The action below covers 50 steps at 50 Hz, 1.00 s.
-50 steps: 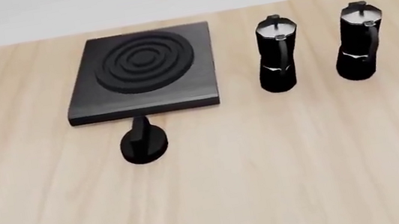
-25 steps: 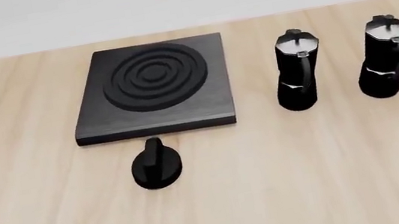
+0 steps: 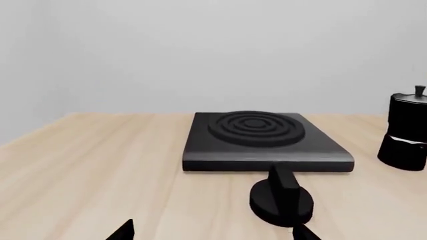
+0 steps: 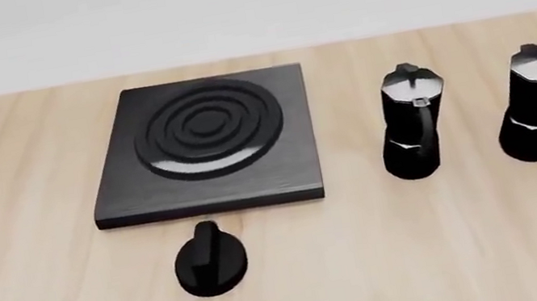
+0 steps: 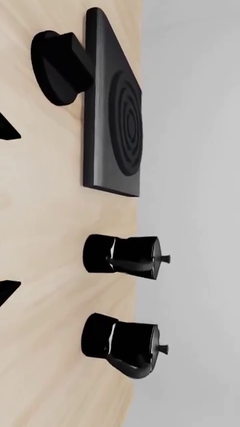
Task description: Put the right moka pot on the stove.
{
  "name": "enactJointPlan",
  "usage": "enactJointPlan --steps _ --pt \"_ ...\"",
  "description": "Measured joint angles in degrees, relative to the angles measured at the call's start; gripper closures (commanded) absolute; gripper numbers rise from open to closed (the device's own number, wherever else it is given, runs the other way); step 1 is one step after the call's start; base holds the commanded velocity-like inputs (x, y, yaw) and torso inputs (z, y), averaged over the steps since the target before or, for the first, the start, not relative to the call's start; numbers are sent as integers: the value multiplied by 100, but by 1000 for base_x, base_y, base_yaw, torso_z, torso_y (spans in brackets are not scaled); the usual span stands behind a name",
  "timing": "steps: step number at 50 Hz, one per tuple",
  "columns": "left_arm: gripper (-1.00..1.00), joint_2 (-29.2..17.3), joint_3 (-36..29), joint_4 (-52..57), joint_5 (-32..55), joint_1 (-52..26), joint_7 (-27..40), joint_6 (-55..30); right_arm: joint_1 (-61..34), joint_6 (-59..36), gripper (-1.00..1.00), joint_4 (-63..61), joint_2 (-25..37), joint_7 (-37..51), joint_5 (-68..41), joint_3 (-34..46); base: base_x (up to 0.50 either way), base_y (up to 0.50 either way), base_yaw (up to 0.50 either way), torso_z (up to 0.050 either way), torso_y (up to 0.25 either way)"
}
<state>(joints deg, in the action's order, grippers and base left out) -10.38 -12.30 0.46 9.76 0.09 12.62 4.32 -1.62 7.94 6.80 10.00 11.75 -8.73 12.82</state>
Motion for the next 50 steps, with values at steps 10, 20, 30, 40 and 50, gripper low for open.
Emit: enactJointPlan --steps 10,20,30,40,50 --pt "-100 -24 -29 -8 22 -5 29 16 -1 13 -100 3 24 25 -24 31 211 0 0 0 2" --pt "-100 -47 -58 -5 41 -10 61 22 0 14 -100 -12 50 53 -48 60 210 0 0 0 0" --pt "-100 -69 -87 -8 60 -13 89 33 -1 26 -100 -10 72 79 -69 87 211 0 0 0 0" --pt "-100 -91 -114 -16 80 -25 117 39 -15 56 -100 23 90 101 -90 111 210 0 0 0 0" --pt "-100 -113 -141 -14 99 -32 144 40 -34 86 -100 65 105 129 -96 138 211 0 0 0 0"
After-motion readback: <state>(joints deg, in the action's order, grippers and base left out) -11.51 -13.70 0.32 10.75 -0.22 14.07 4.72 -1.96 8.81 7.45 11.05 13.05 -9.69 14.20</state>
